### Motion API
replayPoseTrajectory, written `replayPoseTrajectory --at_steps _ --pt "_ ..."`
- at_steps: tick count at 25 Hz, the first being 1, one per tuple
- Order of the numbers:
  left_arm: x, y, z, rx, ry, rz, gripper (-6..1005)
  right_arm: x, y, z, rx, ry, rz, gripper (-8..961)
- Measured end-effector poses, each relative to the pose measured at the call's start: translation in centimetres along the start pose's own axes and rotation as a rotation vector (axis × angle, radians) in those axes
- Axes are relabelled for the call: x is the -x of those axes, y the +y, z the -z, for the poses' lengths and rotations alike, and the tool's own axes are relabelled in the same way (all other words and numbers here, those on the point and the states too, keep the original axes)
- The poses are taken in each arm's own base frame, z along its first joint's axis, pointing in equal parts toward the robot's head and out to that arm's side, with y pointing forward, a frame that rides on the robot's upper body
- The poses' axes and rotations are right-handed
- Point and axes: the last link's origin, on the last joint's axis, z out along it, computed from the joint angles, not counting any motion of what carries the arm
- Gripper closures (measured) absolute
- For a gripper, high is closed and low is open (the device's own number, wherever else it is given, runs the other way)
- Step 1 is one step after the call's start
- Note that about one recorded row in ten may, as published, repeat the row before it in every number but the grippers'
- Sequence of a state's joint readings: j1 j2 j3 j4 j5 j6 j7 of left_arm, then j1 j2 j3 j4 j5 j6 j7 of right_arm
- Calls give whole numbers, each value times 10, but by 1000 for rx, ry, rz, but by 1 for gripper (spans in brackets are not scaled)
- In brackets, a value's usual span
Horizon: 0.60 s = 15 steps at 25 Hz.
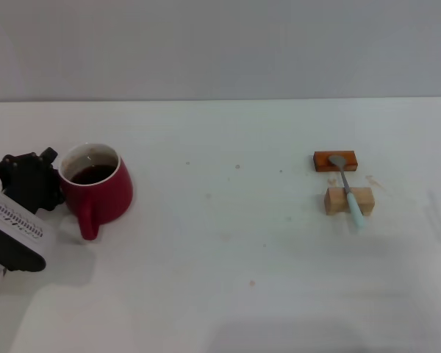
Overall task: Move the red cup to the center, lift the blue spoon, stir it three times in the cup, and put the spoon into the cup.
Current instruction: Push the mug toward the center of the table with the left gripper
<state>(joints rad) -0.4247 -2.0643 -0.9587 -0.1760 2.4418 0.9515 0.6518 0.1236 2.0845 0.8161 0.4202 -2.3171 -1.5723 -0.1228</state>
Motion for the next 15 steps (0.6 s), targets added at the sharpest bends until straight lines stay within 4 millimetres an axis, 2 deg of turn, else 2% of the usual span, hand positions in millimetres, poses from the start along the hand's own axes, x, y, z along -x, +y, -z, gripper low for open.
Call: replayPoseTrajectory --at_steps 8,15 --pt "-12 13 -2 75 64 -53 971 1 1 -2 1 -5 -4 168" --pt "-32 31 -3 148 148 -77 963 2 2 -1 1 -12 -7 168"
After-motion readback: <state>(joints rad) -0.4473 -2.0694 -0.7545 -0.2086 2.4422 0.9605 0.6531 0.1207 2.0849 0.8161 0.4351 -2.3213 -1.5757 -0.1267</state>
